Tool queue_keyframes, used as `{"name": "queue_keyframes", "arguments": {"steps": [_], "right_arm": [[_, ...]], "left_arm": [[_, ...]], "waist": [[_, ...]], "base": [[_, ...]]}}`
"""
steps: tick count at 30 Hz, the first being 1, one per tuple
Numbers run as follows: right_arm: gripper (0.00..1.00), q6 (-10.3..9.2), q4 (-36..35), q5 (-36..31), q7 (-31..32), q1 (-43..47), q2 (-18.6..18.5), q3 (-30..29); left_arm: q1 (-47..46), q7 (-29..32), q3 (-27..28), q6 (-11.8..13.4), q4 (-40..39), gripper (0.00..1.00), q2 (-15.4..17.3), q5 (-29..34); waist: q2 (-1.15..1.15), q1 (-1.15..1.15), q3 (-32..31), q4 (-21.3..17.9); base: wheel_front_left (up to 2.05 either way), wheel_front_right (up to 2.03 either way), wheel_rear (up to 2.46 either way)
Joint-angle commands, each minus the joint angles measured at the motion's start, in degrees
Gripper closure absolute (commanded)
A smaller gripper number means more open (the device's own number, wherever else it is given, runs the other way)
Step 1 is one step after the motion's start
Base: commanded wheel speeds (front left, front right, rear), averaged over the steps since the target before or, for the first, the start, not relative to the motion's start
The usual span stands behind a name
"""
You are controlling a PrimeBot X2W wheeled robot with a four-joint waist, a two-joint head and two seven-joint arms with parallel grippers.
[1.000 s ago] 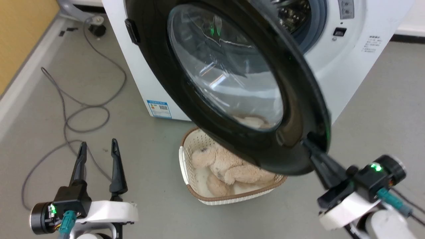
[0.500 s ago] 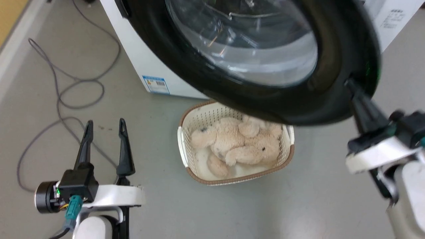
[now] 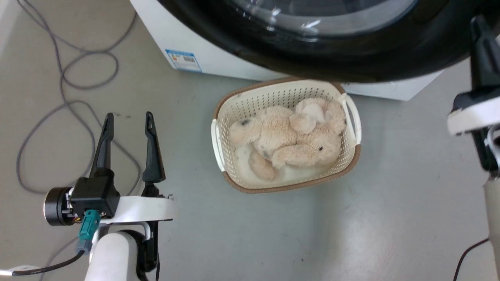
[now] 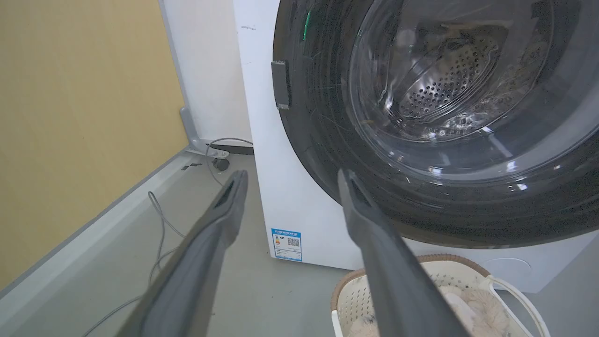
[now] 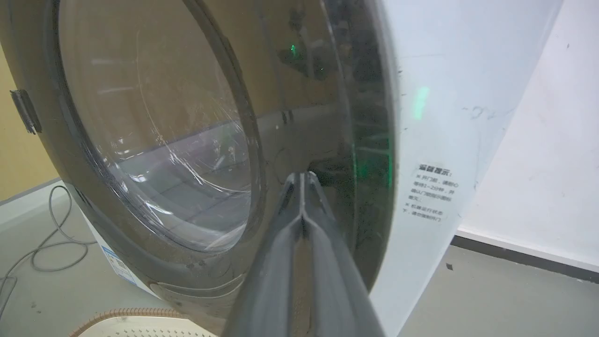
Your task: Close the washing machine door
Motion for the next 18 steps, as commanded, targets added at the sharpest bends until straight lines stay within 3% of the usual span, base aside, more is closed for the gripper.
{"name": "queue_keyframes", "arguments": {"steps": [1,18], "right_arm": [[1.0,-0.1,0.99,-0.49,-0.24,-2.01,0.15,-0.72],[1.0,-0.1,9.07,-3.4,-0.24,-11.63,0.8,-5.94]], "left_arm": [[-0.98,-0.3,-0.19,0.44,-0.19,0.0,-0.02,-0.4],[-3.06,-0.3,-1.93,1.75,-0.19,0.0,-0.04,-1.6]], "waist": [[0.0,-0.01,1.07,0.44],[0.0,-0.01,4.29,1.41]], "base": [[0.0,0.0,0.0],[0.0,0.0,0.0]]}}
